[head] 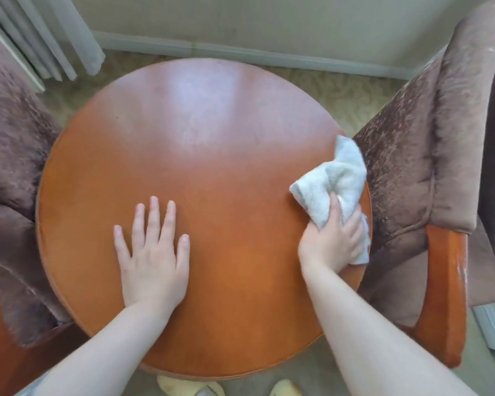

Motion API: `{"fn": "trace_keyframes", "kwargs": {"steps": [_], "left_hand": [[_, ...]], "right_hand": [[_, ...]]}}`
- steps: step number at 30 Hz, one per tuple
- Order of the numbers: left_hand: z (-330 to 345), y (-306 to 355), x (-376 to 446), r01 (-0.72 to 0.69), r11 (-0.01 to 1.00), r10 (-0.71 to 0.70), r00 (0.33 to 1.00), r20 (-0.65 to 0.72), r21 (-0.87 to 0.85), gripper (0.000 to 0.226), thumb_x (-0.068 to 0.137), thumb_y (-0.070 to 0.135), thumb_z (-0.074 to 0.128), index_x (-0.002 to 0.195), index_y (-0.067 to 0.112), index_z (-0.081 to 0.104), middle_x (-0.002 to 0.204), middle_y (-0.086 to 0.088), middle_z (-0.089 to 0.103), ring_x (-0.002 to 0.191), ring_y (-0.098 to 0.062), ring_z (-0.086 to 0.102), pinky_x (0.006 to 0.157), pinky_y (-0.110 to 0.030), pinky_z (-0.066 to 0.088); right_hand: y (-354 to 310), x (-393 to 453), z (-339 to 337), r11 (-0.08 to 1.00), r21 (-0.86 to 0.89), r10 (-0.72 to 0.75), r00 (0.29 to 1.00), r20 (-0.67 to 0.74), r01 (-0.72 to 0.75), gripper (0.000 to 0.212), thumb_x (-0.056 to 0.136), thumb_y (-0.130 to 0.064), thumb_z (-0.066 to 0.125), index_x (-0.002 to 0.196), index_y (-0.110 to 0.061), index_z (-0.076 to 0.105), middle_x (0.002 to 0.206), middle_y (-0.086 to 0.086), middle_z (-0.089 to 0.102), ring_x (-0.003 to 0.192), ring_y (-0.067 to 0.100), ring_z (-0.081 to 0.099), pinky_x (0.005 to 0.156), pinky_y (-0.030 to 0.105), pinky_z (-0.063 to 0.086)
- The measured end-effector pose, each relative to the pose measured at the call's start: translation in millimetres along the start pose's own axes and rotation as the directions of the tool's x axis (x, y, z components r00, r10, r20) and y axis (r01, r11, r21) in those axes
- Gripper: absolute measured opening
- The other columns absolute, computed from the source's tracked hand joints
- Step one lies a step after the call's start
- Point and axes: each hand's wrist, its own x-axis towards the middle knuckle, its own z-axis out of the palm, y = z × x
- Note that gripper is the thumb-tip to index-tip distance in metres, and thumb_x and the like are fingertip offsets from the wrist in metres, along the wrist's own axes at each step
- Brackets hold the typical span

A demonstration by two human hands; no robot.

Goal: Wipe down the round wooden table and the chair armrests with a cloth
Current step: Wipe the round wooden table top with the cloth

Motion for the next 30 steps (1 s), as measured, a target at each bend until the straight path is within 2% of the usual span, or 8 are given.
{"fn": "trace_keyframes", "kwargs": {"steps": [4, 8, 14, 19, 22, 25, 27, 30], "left_hand": [[1, -2, -4, -0.003, 0.996, 0.002, 1.000, 0.013, 0.089, 0.060, 0.097, 0.046, 0.010, 0.153, 0.025, 0.018, 0.160, -0.004, 0.017, 0.149, -0.023, 0.007, 0.115, -0.051, -0.009], [3, -3, -4, -0.043, 0.994, 0.040, 0.999, 0.025, 0.105, 0.065, 0.092, 0.046, 0.023, 0.152, 0.021, 0.022, 0.159, -0.006, 0.021, 0.148, -0.025, 0.008, 0.114, -0.052, -0.009], [2, 8, 9, -0.036, 0.992, 0.033, 0.999, 0.023, 0.118, 0.066, 0.094, 0.055, 0.005, 0.153, 0.026, 0.003, 0.162, 0.000, 0.002, 0.149, -0.019, -0.007, 0.112, -0.050, -0.017], [-8, 6, 57, 0.055, 0.998, -0.056, 0.998, -0.024, -0.007, 0.059, 0.098, 0.045, 0.019, 0.153, 0.025, 0.012, 0.163, 0.003, 0.001, 0.148, -0.015, -0.012, 0.113, -0.054, -0.011], [-14, -2, 70, 0.037, 0.997, -0.037, 0.999, -0.005, 0.068, 0.057, 0.098, 0.040, 0.018, 0.153, 0.023, 0.016, 0.162, 0.002, 0.011, 0.149, -0.017, -0.003, 0.115, -0.057, -0.005], [-14, 0, 70, 0.025, 0.995, -0.027, 1.000, 0.016, 0.098, 0.062, 0.095, 0.042, 0.017, 0.153, 0.021, 0.018, 0.160, 0.002, 0.018, 0.149, -0.017, 0.005, 0.116, -0.056, -0.001], [-13, 1, 71, 0.044, 0.994, -0.046, 0.999, 0.019, 0.104, 0.062, 0.095, 0.042, 0.018, 0.153, 0.022, 0.015, 0.160, 0.004, 0.015, 0.149, -0.015, 0.004, 0.116, -0.056, 0.001], [-14, 0, 72, 0.043, 0.993, -0.047, 0.998, 0.031, 0.114, 0.061, 0.096, 0.042, 0.020, 0.153, 0.023, 0.012, 0.160, 0.005, 0.012, 0.149, -0.014, 0.003, 0.117, -0.057, 0.004]], "right_hand": [[-29, -84, 16, 0.940, 0.027, -0.340, 0.928, 0.150, 0.340, 0.069, 0.072, -0.022, 0.050, 0.139, -0.039, 0.042, 0.157, 0.011, 0.026, 0.145, 0.030, 0.021, 0.114, 0.055, 0.013], [70, -45, -33, 0.296, 0.215, -0.887, 0.185, 0.423, 0.931, 0.079, 0.066, -0.018, 0.055, 0.140, -0.040, 0.043, 0.160, 0.001, 0.022, 0.148, 0.022, 0.019, 0.114, 0.053, 0.019], [-12, 74, -1, 0.962, -0.020, -0.258, 0.926, 0.274, 0.274, 0.063, 0.090, -0.038, 0.054, 0.147, -0.040, 0.027, 0.161, 0.010, 0.010, 0.148, 0.029, 0.008, 0.116, 0.055, 0.010], [-118, 40, 54, 0.966, -0.035, -0.236, 0.930, 0.283, 0.256, 0.067, 0.085, -0.036, 0.055, 0.144, -0.047, 0.025, 0.161, 0.015, 0.004, 0.148, 0.031, -0.002, 0.111, 0.066, 0.007], [-59, 33, 29, 0.348, 0.144, -0.878, 0.268, 0.396, 0.926, 0.086, 0.069, -0.014, 0.058, 0.145, -0.042, 0.029, 0.160, 0.015, 0.015, 0.148, 0.034, 0.009, 0.112, 0.066, 0.018], [12, 127, -6, -0.186, 0.200, -0.834, -0.262, 0.485, 0.962, 0.085, 0.069, -0.014, 0.054, 0.146, -0.039, 0.031, 0.158, 0.014, 0.022, 0.147, 0.034, 0.016, 0.112, 0.061, 0.025], [16, 180, -11, 0.052, 0.153, -0.879, -0.028, 0.477, 0.987, 0.076, 0.074, -0.018, 0.052, 0.146, -0.036, 0.032, 0.155, 0.017, 0.027, 0.144, 0.037, 0.023, 0.106, 0.064, 0.030], [-57, 185, 41, 0.840, -0.047, -0.526, 0.833, 0.172, 0.540, 0.064, 0.083, -0.021, 0.057, 0.143, -0.033, 0.038, 0.154, 0.019, 0.026, 0.141, 0.039, 0.024, 0.110, 0.065, 0.022]]}}
